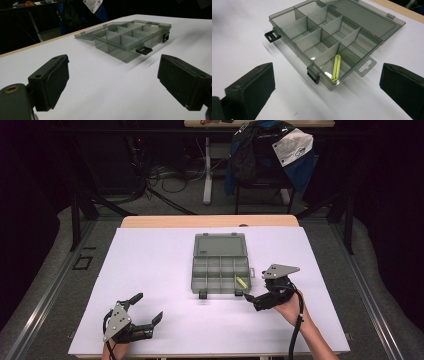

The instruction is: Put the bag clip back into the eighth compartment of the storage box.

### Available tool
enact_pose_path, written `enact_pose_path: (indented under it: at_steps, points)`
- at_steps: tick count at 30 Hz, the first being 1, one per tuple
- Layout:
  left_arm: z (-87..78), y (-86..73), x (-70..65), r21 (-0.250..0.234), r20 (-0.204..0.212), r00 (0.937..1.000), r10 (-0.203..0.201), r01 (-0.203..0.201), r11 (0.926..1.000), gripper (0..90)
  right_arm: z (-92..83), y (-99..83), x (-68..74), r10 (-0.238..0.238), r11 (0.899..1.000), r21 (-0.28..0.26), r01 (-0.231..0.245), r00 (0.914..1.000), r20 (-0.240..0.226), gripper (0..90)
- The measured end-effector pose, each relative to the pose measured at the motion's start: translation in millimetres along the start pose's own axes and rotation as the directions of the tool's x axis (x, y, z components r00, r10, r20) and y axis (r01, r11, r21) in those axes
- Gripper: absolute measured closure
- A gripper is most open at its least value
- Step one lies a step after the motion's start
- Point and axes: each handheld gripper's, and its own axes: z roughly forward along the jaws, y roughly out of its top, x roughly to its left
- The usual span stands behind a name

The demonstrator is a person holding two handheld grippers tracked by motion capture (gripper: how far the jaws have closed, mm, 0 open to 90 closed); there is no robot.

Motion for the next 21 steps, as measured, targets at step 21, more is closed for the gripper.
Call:
enact_pose_path:
  at_steps: [21]
  points:
    - [0.7, -0.4, -0.3, 0.006, -0.006, 1.0, -0.002, 0.002, 1.0, 10.3, -34.5, -62.5, 13.7, -0.028, 0.988, -0.152, 0.036, 0.998, 0.057, 0.0]
